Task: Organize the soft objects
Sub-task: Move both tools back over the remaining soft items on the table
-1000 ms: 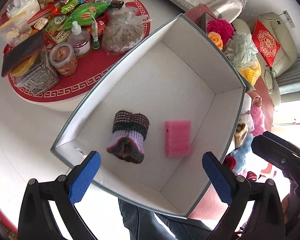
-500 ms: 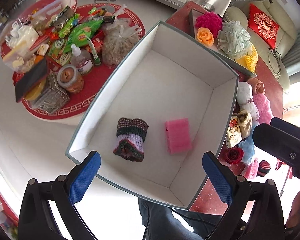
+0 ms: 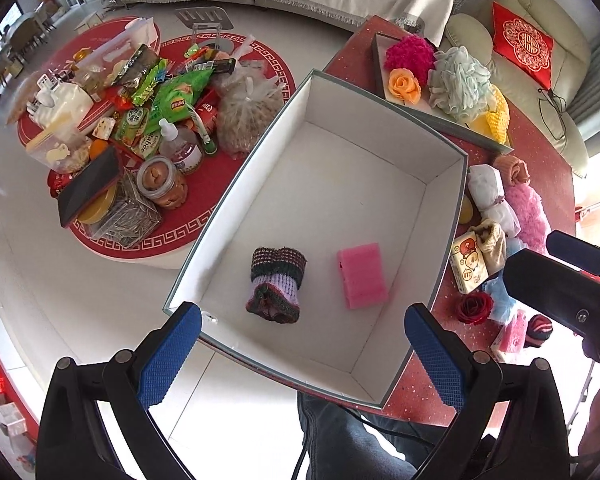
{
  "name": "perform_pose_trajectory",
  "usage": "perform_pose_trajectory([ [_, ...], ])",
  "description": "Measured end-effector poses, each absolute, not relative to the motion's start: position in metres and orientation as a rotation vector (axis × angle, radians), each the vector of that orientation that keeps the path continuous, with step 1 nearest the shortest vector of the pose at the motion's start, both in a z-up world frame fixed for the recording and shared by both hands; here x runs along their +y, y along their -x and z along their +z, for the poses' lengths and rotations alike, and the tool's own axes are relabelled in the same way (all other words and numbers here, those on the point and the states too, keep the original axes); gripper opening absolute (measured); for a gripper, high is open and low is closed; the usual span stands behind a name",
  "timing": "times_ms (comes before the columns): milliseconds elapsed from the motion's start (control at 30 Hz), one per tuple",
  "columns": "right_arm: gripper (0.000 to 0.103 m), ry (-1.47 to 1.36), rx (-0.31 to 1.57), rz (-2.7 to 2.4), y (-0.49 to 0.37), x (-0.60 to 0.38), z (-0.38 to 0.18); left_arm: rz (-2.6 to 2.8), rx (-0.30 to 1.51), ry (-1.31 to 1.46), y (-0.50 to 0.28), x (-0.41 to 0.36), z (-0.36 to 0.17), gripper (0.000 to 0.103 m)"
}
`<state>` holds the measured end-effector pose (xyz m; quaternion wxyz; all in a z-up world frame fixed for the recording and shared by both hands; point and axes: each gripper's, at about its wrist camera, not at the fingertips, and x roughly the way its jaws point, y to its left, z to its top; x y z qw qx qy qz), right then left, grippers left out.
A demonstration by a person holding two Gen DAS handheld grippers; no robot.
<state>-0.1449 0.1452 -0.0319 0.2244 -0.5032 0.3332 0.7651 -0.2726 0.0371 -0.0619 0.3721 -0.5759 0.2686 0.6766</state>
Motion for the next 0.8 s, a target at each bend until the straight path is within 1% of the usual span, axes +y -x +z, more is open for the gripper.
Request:
perform_pose_trajectory([
  [367,0.103,1.288,1.004,2.067,0.092,0.158,-0.027,1.658,0.811,1.400,0.223,0.064,-0.055,0.102],
  [600,0.103,1.205,1.127,1.941,0.025,0.176,-0.042,1.527,0.938,1.349,0.169,0.099,-0.065,0.102],
  [800,0.103,1.117,1.255,1.778,-0.048,0.190,-0.068,1.405,1.030,1.323,0.121,0.125,-0.081,0.102],
])
